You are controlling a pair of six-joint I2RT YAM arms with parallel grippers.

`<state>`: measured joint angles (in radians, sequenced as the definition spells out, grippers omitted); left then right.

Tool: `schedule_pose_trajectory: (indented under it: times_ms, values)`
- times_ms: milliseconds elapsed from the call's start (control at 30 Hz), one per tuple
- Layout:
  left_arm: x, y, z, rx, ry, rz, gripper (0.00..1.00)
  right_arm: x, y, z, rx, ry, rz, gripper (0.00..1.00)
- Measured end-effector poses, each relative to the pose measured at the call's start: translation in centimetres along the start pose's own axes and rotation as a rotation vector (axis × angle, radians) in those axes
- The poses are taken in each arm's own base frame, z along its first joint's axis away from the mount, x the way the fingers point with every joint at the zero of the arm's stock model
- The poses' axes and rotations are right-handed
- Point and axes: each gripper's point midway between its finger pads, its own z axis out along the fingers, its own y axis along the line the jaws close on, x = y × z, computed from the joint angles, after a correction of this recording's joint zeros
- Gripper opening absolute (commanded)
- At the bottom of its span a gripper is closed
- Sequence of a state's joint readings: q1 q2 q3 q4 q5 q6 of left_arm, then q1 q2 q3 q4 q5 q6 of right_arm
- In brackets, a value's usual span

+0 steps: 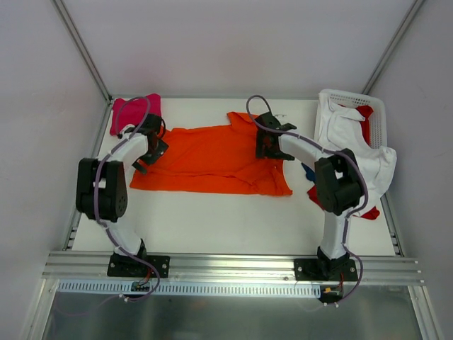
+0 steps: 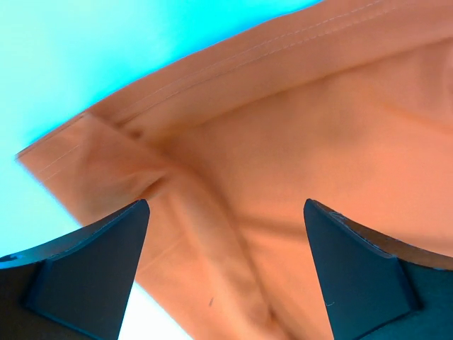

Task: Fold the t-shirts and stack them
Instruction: Fold the flattened tshirt in 1/3 of the way

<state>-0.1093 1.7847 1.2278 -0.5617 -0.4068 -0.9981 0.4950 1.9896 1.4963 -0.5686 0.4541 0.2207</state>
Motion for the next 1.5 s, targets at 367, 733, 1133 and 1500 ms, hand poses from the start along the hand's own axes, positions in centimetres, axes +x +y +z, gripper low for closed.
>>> schedule_pose_trajectory:
  times_ms: [367, 733, 1133, 1500]
  values:
    - [-1.2, 5.5, -8.2, 0.17, -0.128, -0.095, 0.92, 0.4, -3.1, -11.8, -0.114, -0.21, 0.056, 0.99]
    - [4.7, 10.5, -3.3, 0.001, -0.012, 0.0, 0.86, 10.8, -1.6, -7.9, -0.239, -0.006, 0.014, 0.0]
    - [5.0, 9.1, -3.1, 0.048, -0.001, 0.03, 0.83, 10.4, 1.6, -2.7, -0.234, 0.009, 0.012, 0.01]
    - [3.8, 8.6, -4.7, 0.112, -0.044, 0.022, 0.83, 11.7, -4.4, -2.2, -0.18, 0.012, 0.187, 0.0]
